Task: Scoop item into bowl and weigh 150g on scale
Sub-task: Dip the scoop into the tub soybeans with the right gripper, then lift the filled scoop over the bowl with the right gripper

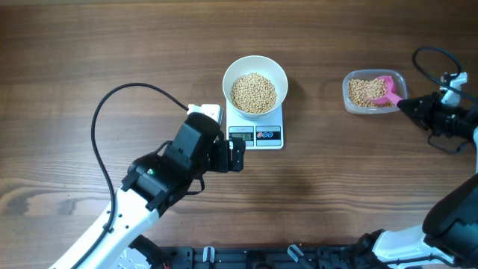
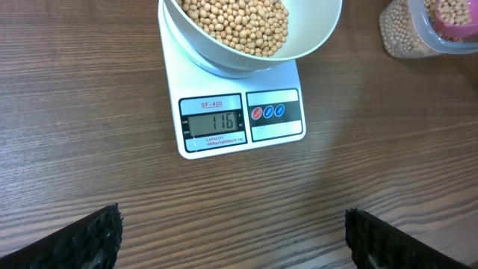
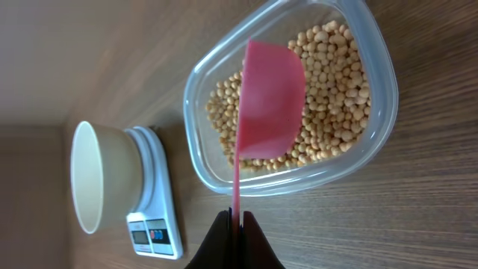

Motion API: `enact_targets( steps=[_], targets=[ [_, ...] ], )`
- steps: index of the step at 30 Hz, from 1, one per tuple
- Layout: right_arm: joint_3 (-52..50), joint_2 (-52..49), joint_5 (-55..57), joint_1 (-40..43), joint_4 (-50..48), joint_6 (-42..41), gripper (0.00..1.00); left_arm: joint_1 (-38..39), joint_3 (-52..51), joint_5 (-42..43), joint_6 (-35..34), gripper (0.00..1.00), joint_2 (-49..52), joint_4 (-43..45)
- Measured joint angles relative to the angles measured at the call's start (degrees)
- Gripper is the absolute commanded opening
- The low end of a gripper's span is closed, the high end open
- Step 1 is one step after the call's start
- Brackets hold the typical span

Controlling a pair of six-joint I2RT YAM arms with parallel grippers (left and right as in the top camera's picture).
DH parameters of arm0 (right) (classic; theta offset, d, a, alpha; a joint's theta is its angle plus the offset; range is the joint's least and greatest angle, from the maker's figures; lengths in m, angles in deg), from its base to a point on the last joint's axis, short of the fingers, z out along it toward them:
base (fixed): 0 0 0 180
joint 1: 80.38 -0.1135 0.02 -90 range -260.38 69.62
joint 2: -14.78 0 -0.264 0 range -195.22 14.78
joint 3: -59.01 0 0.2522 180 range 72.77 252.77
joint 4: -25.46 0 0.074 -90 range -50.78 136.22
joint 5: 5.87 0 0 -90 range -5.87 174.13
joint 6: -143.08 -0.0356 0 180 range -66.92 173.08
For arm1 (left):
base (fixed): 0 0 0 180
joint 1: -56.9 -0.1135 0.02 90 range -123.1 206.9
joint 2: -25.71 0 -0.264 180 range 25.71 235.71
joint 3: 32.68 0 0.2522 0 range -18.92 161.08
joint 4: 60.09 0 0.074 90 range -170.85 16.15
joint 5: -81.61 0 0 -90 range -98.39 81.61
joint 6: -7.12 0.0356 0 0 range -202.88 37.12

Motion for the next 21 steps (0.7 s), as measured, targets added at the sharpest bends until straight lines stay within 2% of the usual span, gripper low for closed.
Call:
enact_targets(
  steps=[10, 21],
  targets=[
    [0.0, 0.0, -11.8, 7.0, 0.2, -1.7, 0.04, 0.0, 0.0, 0.0, 0.0, 1.0, 0.0, 0.0],
    [0.0, 0.0, -22.3, 7.1, 1.1, -1.9, 0.04, 0.0, 0.0, 0.0, 0.0, 1.0, 0.0, 0.0]
  ],
)
